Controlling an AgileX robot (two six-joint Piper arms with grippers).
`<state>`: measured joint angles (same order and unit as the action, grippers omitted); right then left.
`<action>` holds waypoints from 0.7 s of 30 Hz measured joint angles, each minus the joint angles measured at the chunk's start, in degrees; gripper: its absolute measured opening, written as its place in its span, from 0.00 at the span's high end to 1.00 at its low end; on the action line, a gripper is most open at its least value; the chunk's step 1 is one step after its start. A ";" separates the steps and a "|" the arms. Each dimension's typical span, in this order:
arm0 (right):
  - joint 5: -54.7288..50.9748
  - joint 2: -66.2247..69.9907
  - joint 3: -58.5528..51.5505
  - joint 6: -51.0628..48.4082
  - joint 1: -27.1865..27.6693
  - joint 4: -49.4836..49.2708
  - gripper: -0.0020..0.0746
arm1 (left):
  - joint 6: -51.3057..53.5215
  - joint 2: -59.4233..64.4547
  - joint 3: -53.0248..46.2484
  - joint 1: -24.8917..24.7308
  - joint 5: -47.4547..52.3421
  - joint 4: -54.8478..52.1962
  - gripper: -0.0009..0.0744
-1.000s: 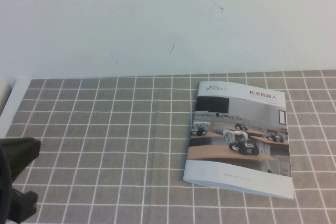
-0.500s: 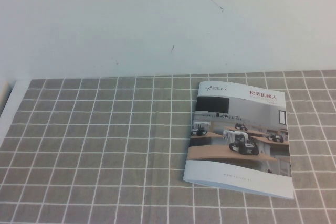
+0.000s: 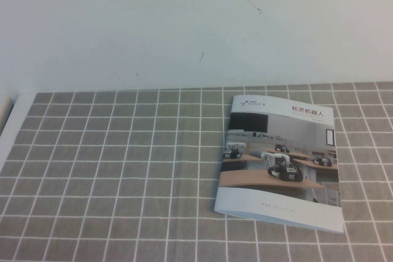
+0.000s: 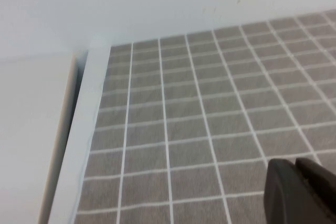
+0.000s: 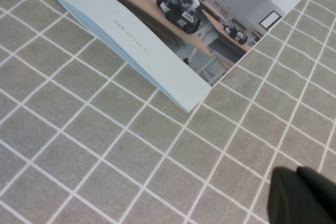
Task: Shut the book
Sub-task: 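Close the open booklet and leave it lying on the table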
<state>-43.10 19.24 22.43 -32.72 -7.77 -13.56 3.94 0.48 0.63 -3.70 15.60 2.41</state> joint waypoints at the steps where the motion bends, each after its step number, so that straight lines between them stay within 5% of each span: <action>1: 0.00 0.00 0.00 0.00 0.00 0.00 0.98 | 0.00 -0.52 -1.00 0.32 -0.11 0.00 0.99; 21: 0.00 0.00 0.00 0.00 0.00 -0.12 0.98 | 0.14 -1.18 -1.74 0.47 2.59 0.59 0.99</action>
<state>-43.10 19.24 22.43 -32.72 -7.77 -13.68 4.08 -0.70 -1.11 -3.23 18.19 3.00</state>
